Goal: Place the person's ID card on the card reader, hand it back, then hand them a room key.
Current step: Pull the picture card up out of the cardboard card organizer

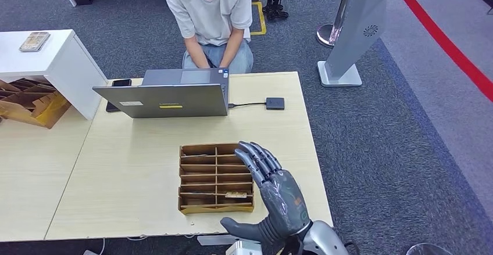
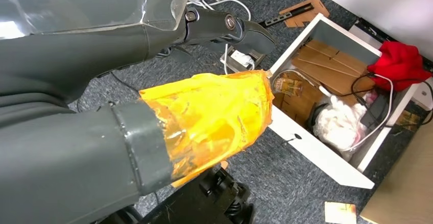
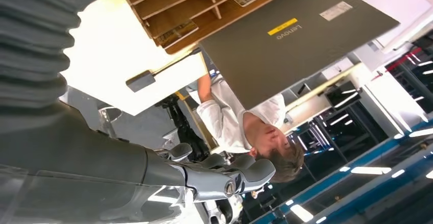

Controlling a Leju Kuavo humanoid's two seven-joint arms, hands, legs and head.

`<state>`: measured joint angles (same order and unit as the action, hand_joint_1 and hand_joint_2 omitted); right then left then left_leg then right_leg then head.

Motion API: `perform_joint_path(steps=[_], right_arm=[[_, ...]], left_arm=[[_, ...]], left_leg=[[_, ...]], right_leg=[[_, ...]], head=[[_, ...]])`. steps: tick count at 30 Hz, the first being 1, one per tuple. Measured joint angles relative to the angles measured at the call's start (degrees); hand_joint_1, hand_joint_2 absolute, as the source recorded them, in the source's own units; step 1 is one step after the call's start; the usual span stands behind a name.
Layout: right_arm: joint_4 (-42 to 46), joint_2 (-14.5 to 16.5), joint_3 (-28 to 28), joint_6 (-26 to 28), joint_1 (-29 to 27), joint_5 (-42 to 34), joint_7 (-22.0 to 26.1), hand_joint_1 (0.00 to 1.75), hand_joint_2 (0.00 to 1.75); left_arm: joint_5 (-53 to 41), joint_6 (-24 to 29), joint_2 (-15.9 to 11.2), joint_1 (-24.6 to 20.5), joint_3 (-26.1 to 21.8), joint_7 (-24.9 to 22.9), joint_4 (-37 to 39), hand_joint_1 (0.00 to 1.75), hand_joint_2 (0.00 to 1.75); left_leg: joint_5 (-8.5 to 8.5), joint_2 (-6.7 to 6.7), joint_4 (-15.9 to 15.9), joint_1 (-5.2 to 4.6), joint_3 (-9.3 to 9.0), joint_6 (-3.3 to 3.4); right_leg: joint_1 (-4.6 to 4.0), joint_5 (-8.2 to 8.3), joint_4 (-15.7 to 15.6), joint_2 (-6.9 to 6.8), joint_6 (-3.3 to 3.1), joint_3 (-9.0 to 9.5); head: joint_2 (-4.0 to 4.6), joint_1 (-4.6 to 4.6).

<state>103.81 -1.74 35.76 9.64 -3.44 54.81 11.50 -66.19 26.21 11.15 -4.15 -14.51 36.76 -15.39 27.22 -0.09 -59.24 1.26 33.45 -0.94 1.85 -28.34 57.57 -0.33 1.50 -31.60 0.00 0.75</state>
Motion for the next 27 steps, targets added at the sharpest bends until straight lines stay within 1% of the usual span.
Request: perform_joint_path(steps=[9,11,17,27], right_arm=[[-2.4,-0.5,1.0,0.1,0.2,5.5,-1.6,0.0,1.75],[-2.9,-0.7,1.1,0.5,0.2,6.0,-1.6,0.0,1.75],[-5.1,-2.6,1.4,4.9,-0.9,6.1,-0.4,0.0,1.75],[-7.8,-4.4,2.8,4.9,-0.7,7.4,-0.7,0.0,1.75]], left_arm=[[-0.3,-0.3,-0.2,0.0,0.0,0.0,0.0,0.0,0.0],[-0.4,-0.4,-0.2,0.0,0.0,0.1,0.0,0.0,0.0],[0.0,-0.2,-0.4,0.1,0.0,1.6,0.0,0.0,0.0],[0.0,-0.6,-0.7,0.1,0.2,2.3,0.0,0.0,0.0]], left_leg=[[0.0,0.0,0.0,0.0,0.0,0.0],[0.0,0.0,0.0,0.0,0.0,0.0],[0.01,0.0,0.0,0.0,0.02,0.01],[0.01,0.0,0.0,0.0,0.01,0.01]], right_leg=[[0.0,0.0,0.0,0.0,0.0,0.0],[0.0,0.0,0.0,0.0,0.0,0.0],[0.0,0.0,0.0,0.0,0.0,-0.01],[0.0,0.0,0.0,0.0,0.0,0.0]], head=[[0.0,0.01],[0.0,0.01],[0.0,0.01],[0.0,0.01]])
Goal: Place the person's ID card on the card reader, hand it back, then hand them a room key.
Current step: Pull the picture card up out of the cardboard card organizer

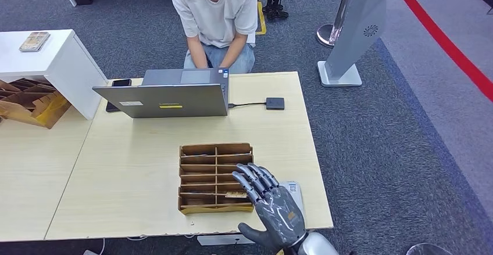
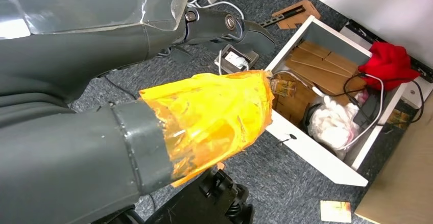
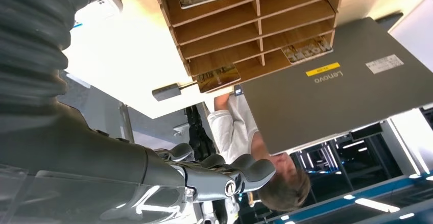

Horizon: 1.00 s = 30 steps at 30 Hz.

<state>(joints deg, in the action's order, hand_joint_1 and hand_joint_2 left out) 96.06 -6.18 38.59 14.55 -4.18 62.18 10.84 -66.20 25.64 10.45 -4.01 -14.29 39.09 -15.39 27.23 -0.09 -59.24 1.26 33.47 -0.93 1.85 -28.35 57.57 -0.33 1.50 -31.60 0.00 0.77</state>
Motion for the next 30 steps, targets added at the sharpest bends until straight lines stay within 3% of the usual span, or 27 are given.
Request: perform_joint_path(steps=[30], right_arm=[[-6.2,-0.9,5.5,-3.5,6.4,0.2,-1.4,0.0,1.75]], left_arm=[[-1.3,-1.4,-0.1,-0.2,1.8,0.5,0.0,0.0,0.0]], left_leg=[[0.0,0.0,0.0,0.0,0.0,0.0]], right_leg=[[0.0,0.0,0.0,0.0,0.0,0.0]], head=[[0.0,0.0]])
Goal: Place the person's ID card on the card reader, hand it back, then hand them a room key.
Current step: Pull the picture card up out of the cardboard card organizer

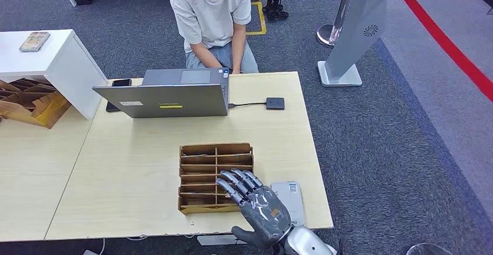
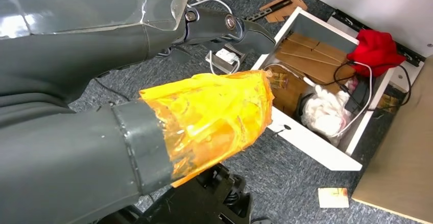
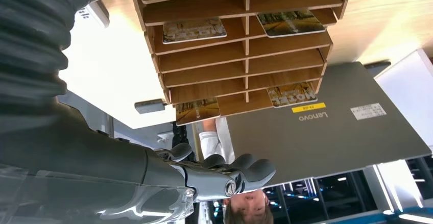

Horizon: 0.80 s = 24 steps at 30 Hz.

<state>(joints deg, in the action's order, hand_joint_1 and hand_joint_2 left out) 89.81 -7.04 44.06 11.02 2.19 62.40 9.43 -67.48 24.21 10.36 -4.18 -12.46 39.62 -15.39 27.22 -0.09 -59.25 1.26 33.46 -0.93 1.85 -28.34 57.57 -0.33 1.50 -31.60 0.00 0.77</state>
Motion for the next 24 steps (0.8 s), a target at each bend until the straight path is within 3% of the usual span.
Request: perform_joint_path(steps=[15,22,24], right_arm=[[-3.1,0.0,1.5,-0.9,2.6,-1.4,-2.7,0.0,1.75],[-4.4,1.9,1.6,-3.9,4.6,-1.0,-5.3,0.0,1.75],[-4.9,1.7,1.5,-2.7,4.4,-1.3,-4.8,0.2,1.75]], left_arm=[[0.0,-0.5,-0.1,-0.1,1.3,0.1,0.0,0.0,0.0],[0.1,-1.2,-0.1,-0.6,1.9,-1.1,0.0,0.0,0.0],[0.4,-1.0,-0.1,-0.6,2.3,-0.5,0.0,0.0,0.0]], left_leg=[[0.0,0.0,0.0,0.0,0.0,0.0],[-0.02,-0.02,0.0,0.0,-0.02,-0.01],[-0.01,-0.02,0.0,0.0,-0.01,-0.01]], right_leg=[[0.0,0.0,0.0,0.0,0.0,0.0],[0.0,0.0,0.0,-0.02,0.0,0.01],[0.0,0.0,0.0,-0.01,0.0,0.02]], head=[[0.0,-0.01],[0.0,-0.01],[0.0,-0.01]])
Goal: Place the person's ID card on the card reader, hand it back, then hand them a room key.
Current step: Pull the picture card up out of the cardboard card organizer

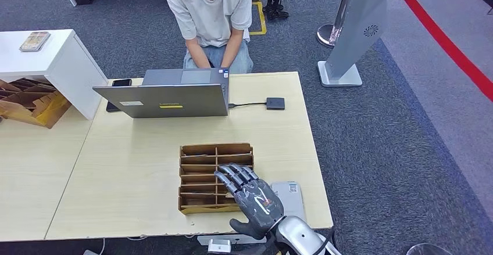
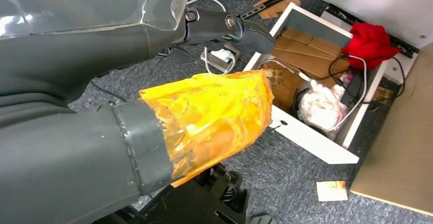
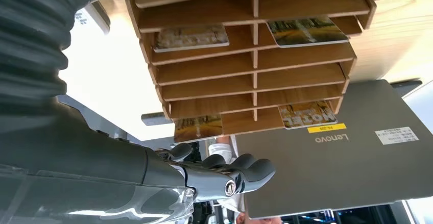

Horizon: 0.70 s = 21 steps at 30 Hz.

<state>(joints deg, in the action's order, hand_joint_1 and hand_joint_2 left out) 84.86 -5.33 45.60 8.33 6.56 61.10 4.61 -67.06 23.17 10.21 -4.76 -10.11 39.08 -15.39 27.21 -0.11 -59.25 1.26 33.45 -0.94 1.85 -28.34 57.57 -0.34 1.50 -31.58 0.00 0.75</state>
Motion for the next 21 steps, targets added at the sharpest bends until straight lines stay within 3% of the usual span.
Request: perform_joint_path(steps=[2,5,10,21], right_arm=[[-0.4,-0.2,0.0,0.8,-0.2,-0.1,0.3,0.34,1.75],[-0.8,-0.3,0.0,1.2,-0.3,-0.1,0.4,0.34,1.75],[-0.8,-0.5,0.0,1.2,-0.3,-0.2,0.4,0.81,1.75],[-1.0,-0.8,0.0,1.2,-0.3,-0.5,0.4,0.79,1.75]], left_arm=[[0.2,0.1,-0.1,0.0,0.3,0.4,0.0,0.0,0.0],[0.3,0.2,-0.1,0.1,0.5,0.6,0.0,0.0,0.0],[0.4,0.2,-0.3,0.1,0.9,0.7,0.0,0.0,0.0],[0.5,0.3,-0.3,0.1,1.5,0.7,0.0,0.0,0.0]], left_leg=[[0.0,0.01,0.0,0.0,0.01,0.0],[0.01,0.01,0.0,-0.01,0.01,0.0],[0.01,0.01,0.0,0.0,0.01,0.0],[0.0,0.01,0.0,0.0,0.01,0.0]], right_leg=[[0.0,0.0,0.0,0.02,0.0,-0.01],[0.01,0.0,0.0,0.01,0.0,-0.01],[0.0,0.0,0.0,0.01,0.0,-0.02],[0.0,0.0,0.0,0.01,0.0,-0.02]], head=[[0.0,0.0],[0.0,0.01],[0.0,0.01],[0.0,0.01]])
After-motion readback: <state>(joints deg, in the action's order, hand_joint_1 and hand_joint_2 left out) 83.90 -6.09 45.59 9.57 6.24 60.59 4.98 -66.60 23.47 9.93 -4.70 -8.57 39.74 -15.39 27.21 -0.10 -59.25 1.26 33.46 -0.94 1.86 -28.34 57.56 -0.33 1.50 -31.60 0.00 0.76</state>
